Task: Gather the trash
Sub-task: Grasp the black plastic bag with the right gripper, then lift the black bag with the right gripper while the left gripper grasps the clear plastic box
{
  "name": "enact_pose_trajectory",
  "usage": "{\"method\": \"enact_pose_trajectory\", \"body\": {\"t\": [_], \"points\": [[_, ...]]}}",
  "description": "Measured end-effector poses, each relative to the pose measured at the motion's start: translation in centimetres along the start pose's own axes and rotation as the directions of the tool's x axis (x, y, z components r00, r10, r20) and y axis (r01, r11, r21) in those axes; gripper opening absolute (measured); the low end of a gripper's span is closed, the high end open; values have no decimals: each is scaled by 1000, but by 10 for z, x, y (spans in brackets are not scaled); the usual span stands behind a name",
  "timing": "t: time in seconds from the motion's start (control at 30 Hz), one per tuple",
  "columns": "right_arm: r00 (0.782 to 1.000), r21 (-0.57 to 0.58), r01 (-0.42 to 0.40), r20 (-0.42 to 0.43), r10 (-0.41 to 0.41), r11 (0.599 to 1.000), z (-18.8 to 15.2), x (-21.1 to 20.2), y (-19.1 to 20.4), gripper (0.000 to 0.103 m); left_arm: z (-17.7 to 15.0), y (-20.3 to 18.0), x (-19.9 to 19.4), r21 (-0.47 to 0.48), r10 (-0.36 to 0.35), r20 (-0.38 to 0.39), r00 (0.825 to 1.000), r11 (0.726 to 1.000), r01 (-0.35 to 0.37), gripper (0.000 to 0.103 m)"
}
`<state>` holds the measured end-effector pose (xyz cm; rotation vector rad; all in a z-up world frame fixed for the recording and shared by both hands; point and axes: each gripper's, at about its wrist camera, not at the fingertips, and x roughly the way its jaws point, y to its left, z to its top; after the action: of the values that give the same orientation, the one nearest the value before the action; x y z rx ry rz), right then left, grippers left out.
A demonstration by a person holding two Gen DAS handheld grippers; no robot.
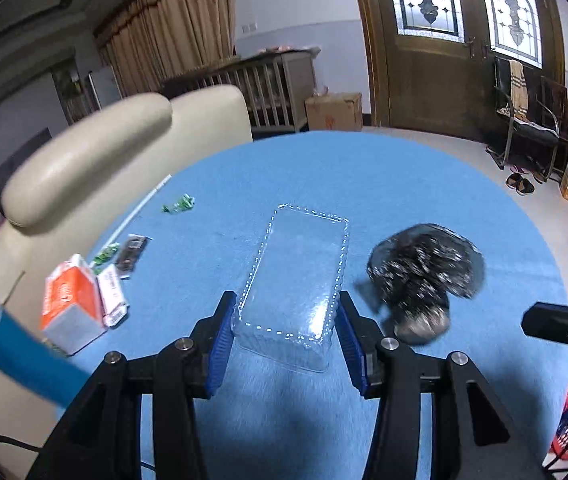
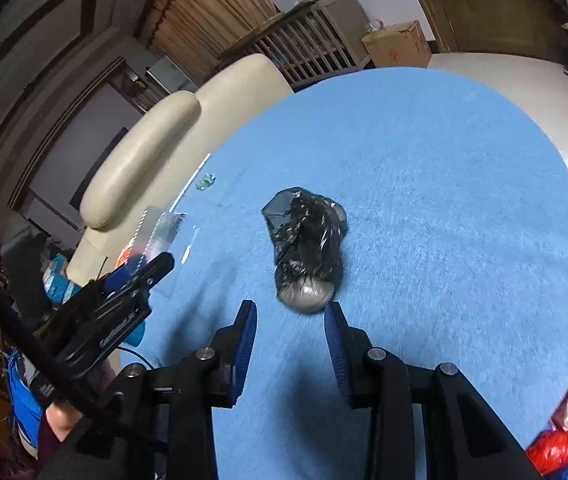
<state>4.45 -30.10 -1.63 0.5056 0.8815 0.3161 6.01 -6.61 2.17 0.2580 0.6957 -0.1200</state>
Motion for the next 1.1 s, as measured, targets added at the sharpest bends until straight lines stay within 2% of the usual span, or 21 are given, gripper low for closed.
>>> {"method": "enact_pose_trajectory", "body": {"t": [0.13,0.17,0.2,0.27,0.37,0.5,0.67,0.77,0.8,0.87,0.97,1.1], "points": [[1000,16,7,-16,-7,1000,-7,0,2,39,-9,-4,-22,5,2,20,1000,1000,-3,51],[1000,32,8,-24,-7,999,-7,3,0,45,-12,-4,-26,2,1,21,1000,1000,-1,51],[999,49,20,-35,-18,999,-5,6,-1,65,-13,-4,-29,-1,-1,22,1000,1000,1,51],[999,62,36,-31,-34,997,1,14,-1,77,-14,-1,-30,-5,-1,27,1000,1000,1,51],[998,26,65,-28,-65,998,12,30,4,77,-16,3,-32,-13,3,29,1000,1000,-3,51],[985,-31,163,-54,-165,986,32,73,8,77,-19,12,-26,-36,10,20,1000,999,-9,51],[959,-42,254,-118,-257,966,44,125,5,75,-22,23,-22,-55,23,0,1000,998,-23,51],[940,-55,294,-167,-299,954,41,147,4,64,-23,26,-23,-62,29,-1,1000,998,-29,51],[938,-81,307,-143,-316,948,40,146,8,57,-23,27,-24,-63,32,0,999,998,-32,51],[937,-105,299,-159,-313,948,37,148,11,44,-24,27,-26,-65,36,0,999,997,-36,51],[941,-125,299,-126,-315,946,30,133,12,43,-26,25,-31,-67,37,1,999,997,-36,51],[962,-100,247,-99,-256,964,22,101,7,43,-28,22,-40,-72,40,4,999,997,-40,51]]}}
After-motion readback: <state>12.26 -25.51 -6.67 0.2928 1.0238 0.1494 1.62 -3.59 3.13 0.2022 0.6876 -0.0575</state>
